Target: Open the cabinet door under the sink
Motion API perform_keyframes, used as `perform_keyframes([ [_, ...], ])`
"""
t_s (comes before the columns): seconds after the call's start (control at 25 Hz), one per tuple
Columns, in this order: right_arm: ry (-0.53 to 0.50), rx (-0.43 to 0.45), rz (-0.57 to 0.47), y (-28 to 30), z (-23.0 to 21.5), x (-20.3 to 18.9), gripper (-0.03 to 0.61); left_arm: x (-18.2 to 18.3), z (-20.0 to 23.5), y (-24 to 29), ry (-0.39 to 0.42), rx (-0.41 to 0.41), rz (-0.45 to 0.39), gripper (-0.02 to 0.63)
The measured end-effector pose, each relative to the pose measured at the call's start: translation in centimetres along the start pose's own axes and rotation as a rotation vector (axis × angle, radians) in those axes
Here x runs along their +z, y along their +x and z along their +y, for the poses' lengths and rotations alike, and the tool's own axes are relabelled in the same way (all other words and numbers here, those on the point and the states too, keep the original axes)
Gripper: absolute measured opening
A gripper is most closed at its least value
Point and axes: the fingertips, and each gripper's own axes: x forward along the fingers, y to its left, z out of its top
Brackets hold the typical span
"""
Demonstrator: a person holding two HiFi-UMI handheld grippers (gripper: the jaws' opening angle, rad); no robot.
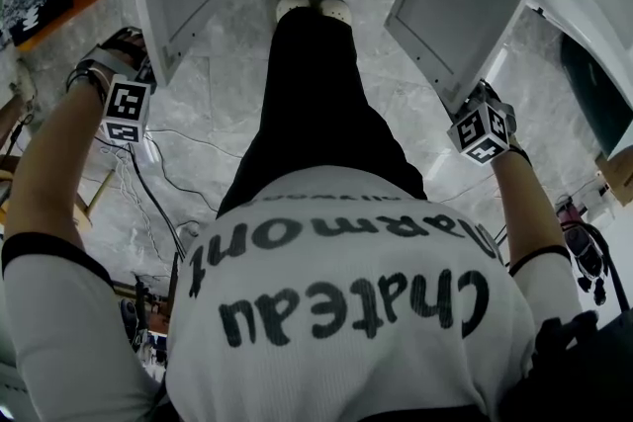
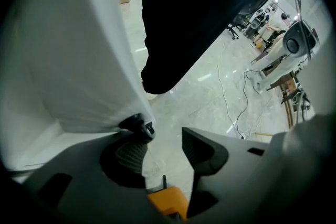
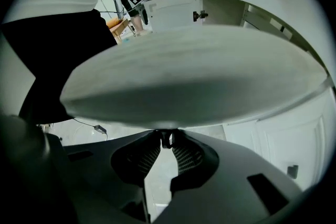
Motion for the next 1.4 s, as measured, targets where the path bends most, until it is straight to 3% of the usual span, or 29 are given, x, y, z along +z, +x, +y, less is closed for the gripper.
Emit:
perform_keyframes([
  [0.28, -0.053, 0.043, 0.049, -0.2, 0.0, -1.9, 0.061, -0.8, -0.8, 0.0, 0.059, -0.067, -0.001, 0.215],
  [0.72, -0.137, 0.107, 0.103, -0.8, -0.3, -3.9, 0.069, -1.7, -1.0, -0.2, 0.095, -0.077, 0.001, 0.218],
  [0.92, -0.159, 0.155, 0.108, -1.0, 0.1, -4.3, 0.089, -1.5, -1.2, -0.2, 0.087, -0.072, -0.004, 0.216],
  [1.4, -0.209, 0.141, 0.143, -1.0, -0.1, -4.8, 0.078, -2.1, -1.1, -0.1, 0.052, -0.025, 0.008, 0.216],
])
